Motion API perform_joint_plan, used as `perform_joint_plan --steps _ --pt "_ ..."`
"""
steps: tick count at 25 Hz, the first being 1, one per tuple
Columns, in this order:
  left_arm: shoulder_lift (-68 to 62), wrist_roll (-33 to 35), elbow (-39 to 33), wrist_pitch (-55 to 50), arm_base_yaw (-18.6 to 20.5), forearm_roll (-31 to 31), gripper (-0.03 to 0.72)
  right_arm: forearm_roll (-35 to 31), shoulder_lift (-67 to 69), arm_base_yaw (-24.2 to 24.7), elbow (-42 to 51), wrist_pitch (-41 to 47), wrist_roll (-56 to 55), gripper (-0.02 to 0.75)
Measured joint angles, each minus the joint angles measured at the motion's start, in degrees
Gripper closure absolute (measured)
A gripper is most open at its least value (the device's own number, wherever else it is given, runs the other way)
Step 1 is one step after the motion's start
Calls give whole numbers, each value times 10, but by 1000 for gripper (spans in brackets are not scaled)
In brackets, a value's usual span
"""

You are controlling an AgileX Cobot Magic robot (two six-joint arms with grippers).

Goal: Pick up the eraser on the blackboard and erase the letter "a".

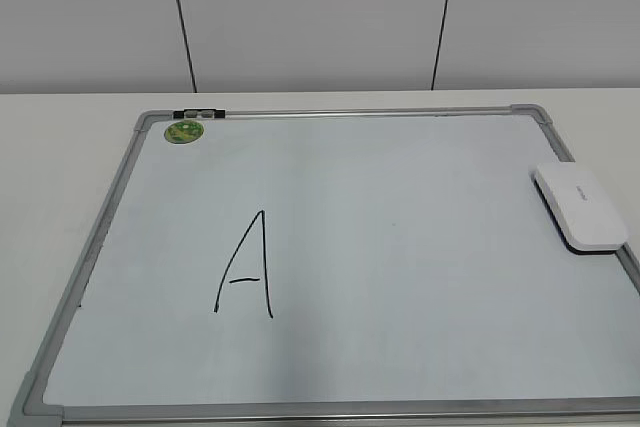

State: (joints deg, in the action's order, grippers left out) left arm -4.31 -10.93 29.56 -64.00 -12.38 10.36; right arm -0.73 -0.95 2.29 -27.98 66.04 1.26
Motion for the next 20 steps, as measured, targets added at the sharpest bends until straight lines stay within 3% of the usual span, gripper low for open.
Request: perform_joint_plan --steps 11,20 --pt "38 0 -1 0 75 0 193 0 0 11 0 0 0 202" --pt "38 0 -2 0 80 0 194 0 0 11 0 0 0 202"
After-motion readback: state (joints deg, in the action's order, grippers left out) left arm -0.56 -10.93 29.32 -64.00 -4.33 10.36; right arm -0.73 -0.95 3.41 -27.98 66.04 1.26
